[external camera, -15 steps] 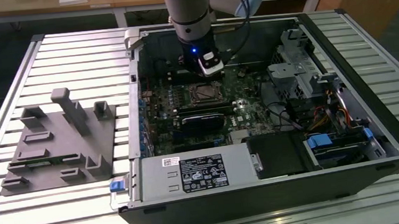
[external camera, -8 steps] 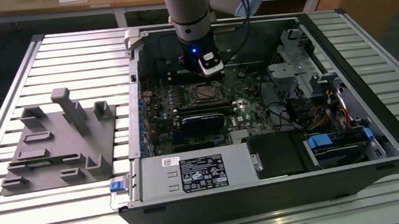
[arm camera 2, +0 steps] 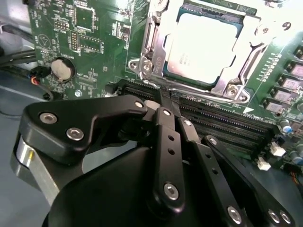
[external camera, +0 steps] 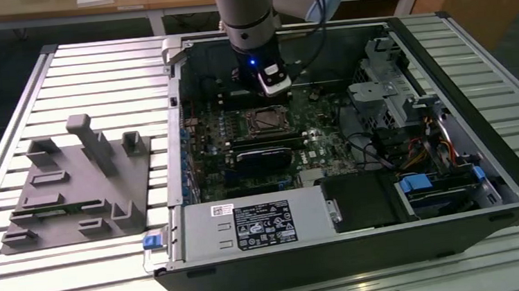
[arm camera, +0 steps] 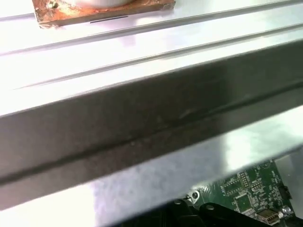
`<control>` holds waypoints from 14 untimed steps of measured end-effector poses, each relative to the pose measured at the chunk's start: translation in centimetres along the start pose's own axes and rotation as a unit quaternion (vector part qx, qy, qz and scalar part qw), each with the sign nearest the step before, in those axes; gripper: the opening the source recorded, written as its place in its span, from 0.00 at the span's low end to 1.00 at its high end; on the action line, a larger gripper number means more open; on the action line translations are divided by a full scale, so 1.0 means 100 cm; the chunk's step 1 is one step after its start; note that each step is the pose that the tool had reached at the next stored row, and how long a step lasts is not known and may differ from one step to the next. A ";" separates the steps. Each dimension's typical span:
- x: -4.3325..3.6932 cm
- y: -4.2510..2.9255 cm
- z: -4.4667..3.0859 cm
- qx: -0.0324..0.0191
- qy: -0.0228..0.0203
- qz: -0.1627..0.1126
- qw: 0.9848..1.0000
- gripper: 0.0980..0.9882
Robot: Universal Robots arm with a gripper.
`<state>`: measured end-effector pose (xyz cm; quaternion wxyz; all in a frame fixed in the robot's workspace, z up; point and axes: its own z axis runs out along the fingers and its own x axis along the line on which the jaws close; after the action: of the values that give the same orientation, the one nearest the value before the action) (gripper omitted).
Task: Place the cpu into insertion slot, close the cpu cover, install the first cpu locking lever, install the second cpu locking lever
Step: 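Install the first cpu locking lever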
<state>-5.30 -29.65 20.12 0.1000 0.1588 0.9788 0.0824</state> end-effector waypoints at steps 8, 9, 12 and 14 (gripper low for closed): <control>-0.0021 0.0024 -0.0118 0.000 0.000 0.000 1.000 0.01; -0.0021 0.0024 -0.0118 0.000 0.000 0.000 1.000 0.01; -0.0021 0.0024 -0.0118 0.000 0.000 0.000 1.000 0.01; -0.0021 0.0024 -0.0118 0.000 0.000 0.000 1.000 0.01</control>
<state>-5.30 -29.65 21.35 0.1000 0.1587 0.9788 0.0824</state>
